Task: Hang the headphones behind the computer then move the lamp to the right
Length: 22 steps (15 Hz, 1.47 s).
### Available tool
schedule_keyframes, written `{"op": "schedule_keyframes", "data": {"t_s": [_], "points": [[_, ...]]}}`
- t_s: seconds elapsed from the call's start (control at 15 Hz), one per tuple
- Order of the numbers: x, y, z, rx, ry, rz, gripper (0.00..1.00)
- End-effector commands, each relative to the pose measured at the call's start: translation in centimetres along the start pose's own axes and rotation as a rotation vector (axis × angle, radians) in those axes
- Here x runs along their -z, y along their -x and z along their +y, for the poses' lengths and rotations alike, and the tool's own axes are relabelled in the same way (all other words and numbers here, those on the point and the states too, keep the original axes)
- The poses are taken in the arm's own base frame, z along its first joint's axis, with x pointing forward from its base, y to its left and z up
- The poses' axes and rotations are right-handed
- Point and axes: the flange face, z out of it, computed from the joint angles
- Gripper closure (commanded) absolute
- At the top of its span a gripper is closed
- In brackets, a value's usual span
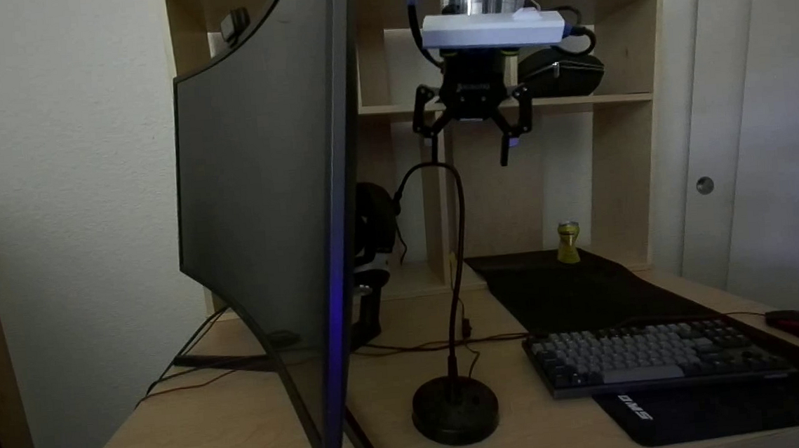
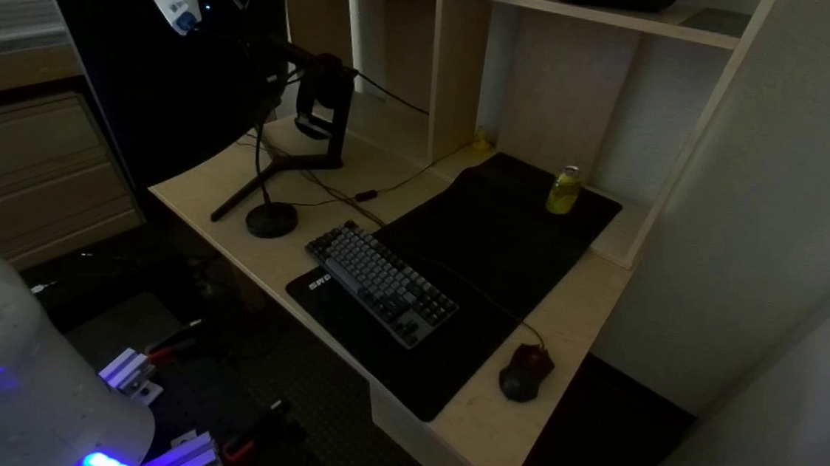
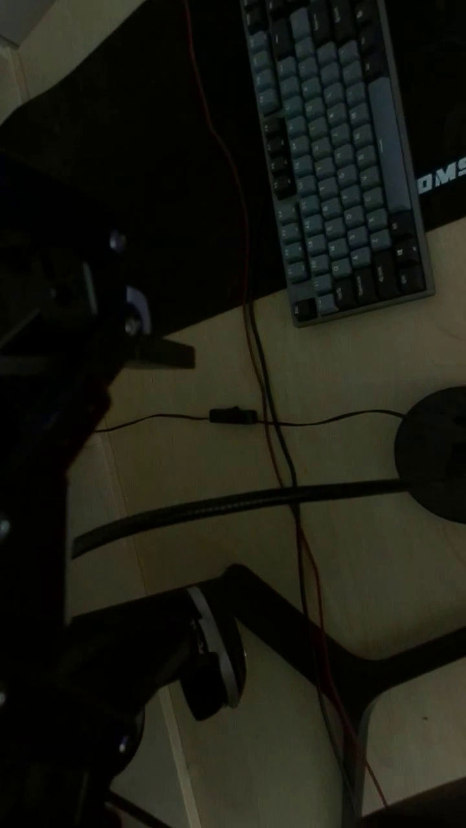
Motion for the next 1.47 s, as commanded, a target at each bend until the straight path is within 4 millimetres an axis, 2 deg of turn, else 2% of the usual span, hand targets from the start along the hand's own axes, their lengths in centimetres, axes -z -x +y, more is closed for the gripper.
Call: {"op": "schedule_keyframes", "data": {"t_s": [0.0, 0.13, 0.2, 0.4, 1.4], "points": [[0.03, -0.02, 0.01, 0.000, 0.000, 0.000, 0.00], [0.03, -0.03, 0.01, 0.000, 0.000, 0.000, 0.00], [-0.15, 0.46, 0.34, -0.003, 0.044, -0.059, 0.00], [-0.04, 0.06, 0.11, 0.006, 0.015, -0.006, 0.00], [0.01, 0.08, 0.06, -0.009, 0.003, -0.019, 0.00]]}}
